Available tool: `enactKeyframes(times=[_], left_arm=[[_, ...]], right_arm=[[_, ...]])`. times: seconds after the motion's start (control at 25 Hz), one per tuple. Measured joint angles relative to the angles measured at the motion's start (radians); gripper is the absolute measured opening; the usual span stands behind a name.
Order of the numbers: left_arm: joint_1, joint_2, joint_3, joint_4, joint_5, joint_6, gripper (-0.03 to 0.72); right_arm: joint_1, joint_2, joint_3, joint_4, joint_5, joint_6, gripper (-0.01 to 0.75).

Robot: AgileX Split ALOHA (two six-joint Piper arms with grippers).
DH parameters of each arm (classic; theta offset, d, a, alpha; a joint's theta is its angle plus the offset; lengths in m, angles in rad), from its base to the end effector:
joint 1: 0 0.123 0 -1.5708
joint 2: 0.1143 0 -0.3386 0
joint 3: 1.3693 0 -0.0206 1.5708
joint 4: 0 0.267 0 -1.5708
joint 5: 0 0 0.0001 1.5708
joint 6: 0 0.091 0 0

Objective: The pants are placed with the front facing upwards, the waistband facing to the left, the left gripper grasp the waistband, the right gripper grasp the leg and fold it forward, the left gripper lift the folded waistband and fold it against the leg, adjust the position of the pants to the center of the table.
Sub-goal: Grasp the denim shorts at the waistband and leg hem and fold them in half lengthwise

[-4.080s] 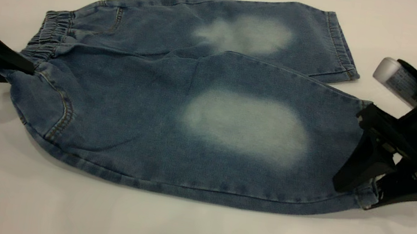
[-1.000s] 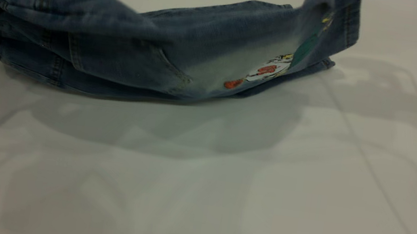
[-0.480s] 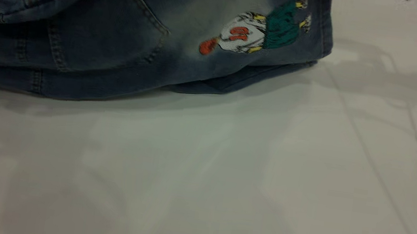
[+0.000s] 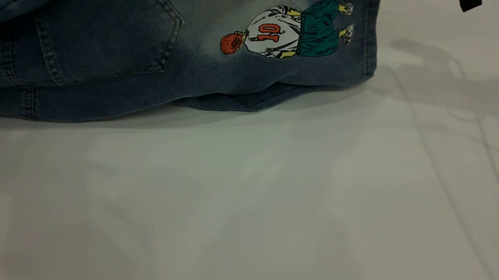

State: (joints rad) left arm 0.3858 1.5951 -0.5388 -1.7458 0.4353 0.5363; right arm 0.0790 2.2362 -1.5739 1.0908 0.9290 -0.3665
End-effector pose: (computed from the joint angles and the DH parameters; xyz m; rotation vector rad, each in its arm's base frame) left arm 0.2617 0.0654 0.1857 -1.7051 1.9078 -0.8763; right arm 0.4940 0.1040 0.1780 0.2988 2.6739 1.2411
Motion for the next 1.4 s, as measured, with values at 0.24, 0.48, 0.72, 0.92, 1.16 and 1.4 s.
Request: enactKeyframes(times=[0.24, 0.48, 0.72, 0.92, 1.16, 1.4], left_arm=[[0.0, 0.0, -0.061, 0.0, -0.003, 0.019, 0.099], [0.0, 0.011, -0.073, 0.002, -0.003, 0.014, 0.109], [0.0, 0.064, -0.073, 0.002, 0.0, 0.002, 0.12], [0.0, 0.092, -0.079, 0.002, -0.016, 0.002, 0.13], [0.0, 0.122, -0.12, 0.0, -0.015, 0.046, 0.156], [0.0, 0.127, -0.145, 0.0, -0.018, 0.082, 0.248]], right_arm=[[0.0, 0.0, 0.0, 0.005, -0.011, 0.0, 0.015], [0.006, 0.0, 0.0, 0.007, -0.028, 0.0, 0.015], [0.015, 0.003, 0.0, 0.013, -0.097, 0.048, 0.015], [0.015, 0.031, 0.0, 0.04, -0.108, 0.059, 0.015], [0.021, 0.039, 0.0, 0.069, -0.11, 0.049, 0.015], [0.021, 0.039, 0.0, 0.085, -0.116, 0.042, 0.015]])
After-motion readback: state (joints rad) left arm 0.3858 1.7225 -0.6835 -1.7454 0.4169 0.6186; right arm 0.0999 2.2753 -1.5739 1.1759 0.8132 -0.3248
